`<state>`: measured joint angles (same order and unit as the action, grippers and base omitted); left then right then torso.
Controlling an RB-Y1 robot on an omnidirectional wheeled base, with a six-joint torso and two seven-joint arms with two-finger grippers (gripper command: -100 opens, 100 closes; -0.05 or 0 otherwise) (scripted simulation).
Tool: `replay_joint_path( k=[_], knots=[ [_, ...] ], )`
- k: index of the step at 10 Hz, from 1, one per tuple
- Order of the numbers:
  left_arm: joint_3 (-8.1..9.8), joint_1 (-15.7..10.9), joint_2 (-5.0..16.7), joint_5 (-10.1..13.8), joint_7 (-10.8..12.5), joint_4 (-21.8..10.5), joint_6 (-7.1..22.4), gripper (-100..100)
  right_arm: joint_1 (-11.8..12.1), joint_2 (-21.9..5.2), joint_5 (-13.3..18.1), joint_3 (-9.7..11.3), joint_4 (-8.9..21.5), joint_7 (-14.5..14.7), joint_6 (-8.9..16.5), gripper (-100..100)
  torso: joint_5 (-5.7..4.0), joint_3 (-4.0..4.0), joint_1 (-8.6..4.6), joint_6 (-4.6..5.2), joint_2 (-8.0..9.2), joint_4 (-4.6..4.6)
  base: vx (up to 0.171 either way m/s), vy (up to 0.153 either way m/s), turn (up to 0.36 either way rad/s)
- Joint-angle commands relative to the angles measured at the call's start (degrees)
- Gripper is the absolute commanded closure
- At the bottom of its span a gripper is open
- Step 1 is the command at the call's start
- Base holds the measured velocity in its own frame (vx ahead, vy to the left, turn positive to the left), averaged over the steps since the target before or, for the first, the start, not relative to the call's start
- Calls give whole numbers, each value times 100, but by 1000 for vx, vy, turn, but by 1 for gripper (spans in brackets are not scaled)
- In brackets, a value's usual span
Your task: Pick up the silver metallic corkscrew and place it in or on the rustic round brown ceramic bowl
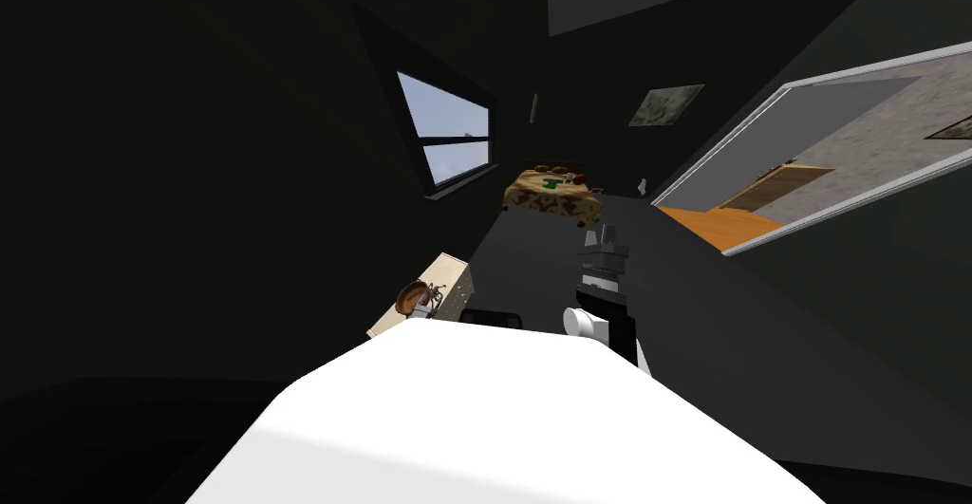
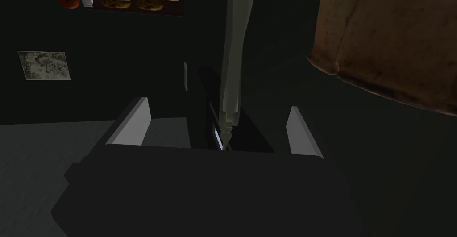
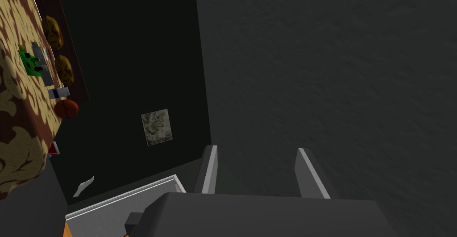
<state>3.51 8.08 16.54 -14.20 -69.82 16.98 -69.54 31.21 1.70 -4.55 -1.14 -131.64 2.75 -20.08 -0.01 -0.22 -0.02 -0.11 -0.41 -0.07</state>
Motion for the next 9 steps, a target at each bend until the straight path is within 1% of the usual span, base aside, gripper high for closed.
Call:
replay_joint_path(
  k=[1, 2, 6, 7, 8, 9],
  knots=[
    [0, 0, 0, 0, 0, 0, 0, -100, 0, 0, 0, 0, 0, 0, 0, 0, 0, 0, 0, 0, 0, 0, 32, -20, 18],
    [7, -1, 0, -13, 5, -12, -26, 100, -1, 0, 0, 0, 0, 0, 0, 0, 0, 3, 5, 1, 7, 1, 0, 0, 0],
    [26, 2, 0, 8, 9, -13, -18, 100, -1, 0, 0, 0, 0, 0, 0, 0, 6, 9, 13, 18, 19, 1, 0, 0, 3],
    [25, 0, -1, 7, 11, -11, -21, 0, -1, 0, 0, 0, 0, 0, 0, 0, 5, 8, 13, 17, 18, 0, 0, 0, 0],
    [-123, 20, -7, 214, -49, 184, 192, 100, -1, 0, 0, 0, 0, 0, 0, 0, 5, 8, 14, 17, 18, 0, -29, 48, -168],
    [-123, 20, -7, 214, -49, 184, 192, 100, -2, -1, 0, 0, 0, 0, 0, 0, 9, 12, 28, 23, 24, 3, -50, 53, -168]
  ],
)
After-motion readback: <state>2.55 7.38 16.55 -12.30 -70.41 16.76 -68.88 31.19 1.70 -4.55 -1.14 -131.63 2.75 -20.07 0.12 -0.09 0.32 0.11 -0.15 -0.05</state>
